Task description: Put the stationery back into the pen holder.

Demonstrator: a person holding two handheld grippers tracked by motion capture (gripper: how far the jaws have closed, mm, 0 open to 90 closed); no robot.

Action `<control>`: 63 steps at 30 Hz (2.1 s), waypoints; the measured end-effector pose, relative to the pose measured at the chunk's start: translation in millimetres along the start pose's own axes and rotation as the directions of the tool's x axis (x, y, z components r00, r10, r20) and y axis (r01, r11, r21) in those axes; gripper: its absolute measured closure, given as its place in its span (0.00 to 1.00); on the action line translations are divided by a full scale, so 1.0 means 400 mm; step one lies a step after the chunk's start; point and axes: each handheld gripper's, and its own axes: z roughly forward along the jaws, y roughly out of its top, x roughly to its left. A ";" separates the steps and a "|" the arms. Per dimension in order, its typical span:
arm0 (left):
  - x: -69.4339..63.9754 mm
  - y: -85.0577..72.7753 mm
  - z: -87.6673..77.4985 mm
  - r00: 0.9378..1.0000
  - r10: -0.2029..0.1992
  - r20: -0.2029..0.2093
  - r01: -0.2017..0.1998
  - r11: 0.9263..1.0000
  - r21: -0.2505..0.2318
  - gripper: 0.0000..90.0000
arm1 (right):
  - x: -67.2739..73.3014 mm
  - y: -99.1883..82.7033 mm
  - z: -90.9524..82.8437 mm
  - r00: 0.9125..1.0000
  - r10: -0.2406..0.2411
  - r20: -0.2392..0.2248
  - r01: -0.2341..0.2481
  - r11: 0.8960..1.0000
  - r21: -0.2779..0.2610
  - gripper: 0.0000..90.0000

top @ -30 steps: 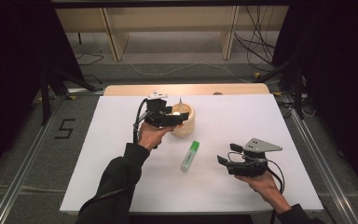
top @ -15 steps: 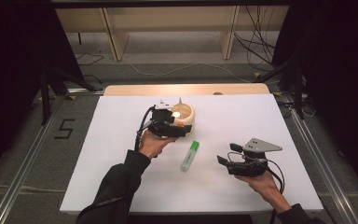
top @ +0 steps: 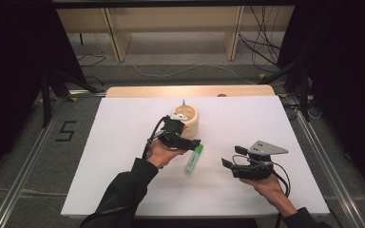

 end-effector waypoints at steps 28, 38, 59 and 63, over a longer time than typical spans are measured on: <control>-0.041 -0.035 0.098 1.000 0.027 -0.011 -0.025 0.984 0.175 0.20 | -0.001 -0.001 0.001 1.000 0.005 0.002 -0.005 1.000 0.005 0.32; -0.035 -0.044 0.125 0.999 0.032 -0.029 -0.025 0.976 0.217 0.20 | -0.004 -0.002 0.000 1.000 0.012 0.001 -0.012 1.000 0.004 0.32; -0.038 -0.043 0.146 0.999 0.040 -0.017 -0.035 0.966 0.256 0.28 | -0.008 -0.002 -0.001 1.000 0.010 0.007 -0.010 1.000 0.002 0.32; -0.040 -0.043 0.152 0.999 0.047 -0.016 -0.040 0.961 0.275 0.30 | -0.008 -0.003 0.000 1.000 0.011 0.009 -0.011 1.000 0.004 0.32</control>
